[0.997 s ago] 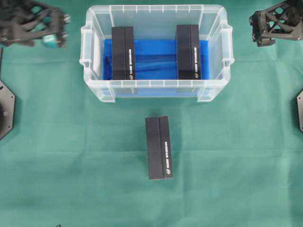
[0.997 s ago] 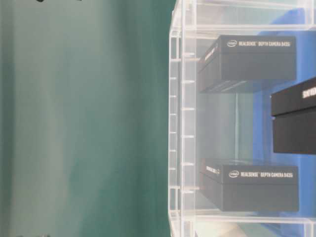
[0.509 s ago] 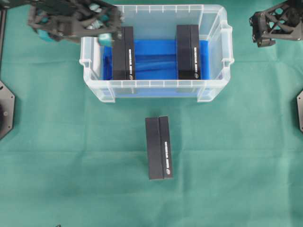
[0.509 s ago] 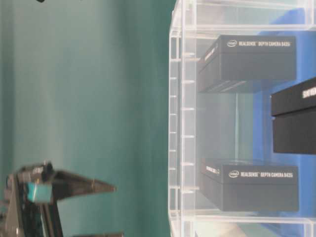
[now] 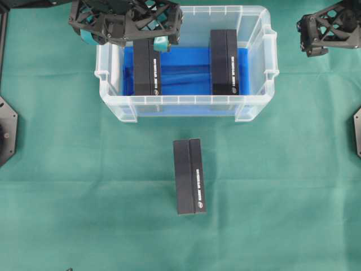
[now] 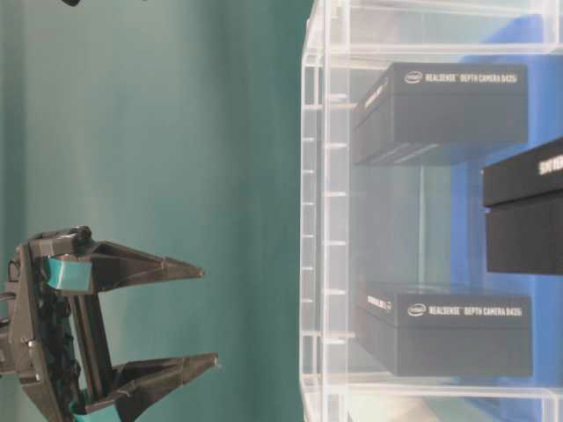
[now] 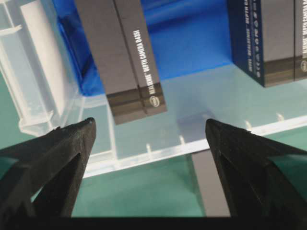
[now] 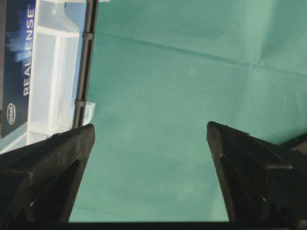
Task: Take out the box from the case.
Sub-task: 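Move the left gripper over the left black box in the case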
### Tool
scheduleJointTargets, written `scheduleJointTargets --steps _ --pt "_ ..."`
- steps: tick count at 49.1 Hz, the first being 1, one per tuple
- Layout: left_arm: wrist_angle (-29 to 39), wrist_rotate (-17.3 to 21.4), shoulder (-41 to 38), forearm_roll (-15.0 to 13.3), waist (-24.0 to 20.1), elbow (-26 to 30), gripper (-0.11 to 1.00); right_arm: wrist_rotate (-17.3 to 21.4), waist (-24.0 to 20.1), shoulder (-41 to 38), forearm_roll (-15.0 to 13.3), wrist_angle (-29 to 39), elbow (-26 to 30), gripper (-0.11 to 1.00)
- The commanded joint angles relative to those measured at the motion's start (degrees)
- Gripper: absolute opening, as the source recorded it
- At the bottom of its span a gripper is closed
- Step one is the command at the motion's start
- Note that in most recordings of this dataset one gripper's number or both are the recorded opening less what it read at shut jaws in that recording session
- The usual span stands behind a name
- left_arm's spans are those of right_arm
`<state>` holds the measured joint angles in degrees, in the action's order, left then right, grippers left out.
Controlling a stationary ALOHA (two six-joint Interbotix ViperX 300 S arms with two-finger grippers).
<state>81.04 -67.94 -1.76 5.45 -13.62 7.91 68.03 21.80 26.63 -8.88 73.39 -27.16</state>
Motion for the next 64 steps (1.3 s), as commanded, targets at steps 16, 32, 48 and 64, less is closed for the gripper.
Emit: scheduleJointTargets --steps 16,32,48,64 --pt "0.5 -1.7 1.1 0.4 0.1 0.8 0.94 -0.2 0.1 0.3 -0.2 -0.8 0.5 0.93" --pt "0.5 -1.7 1.1 0.7 0.2 0.7 0.94 0.0 -0.1 0.3 -0.2 -0.8 0.4 0.93" --pt "0.1 -1.9 1.1 0.7 0.2 -1.5 0.94 0.2 -0.1 0.3 -0.2 -0.9 0.4 0.93" --pt "-3.9 -3.8 1.1 2.4 0.2 -6.0 0.94 0.3 -0.1 0.4 -0.2 -0.9 0.2 0.93"
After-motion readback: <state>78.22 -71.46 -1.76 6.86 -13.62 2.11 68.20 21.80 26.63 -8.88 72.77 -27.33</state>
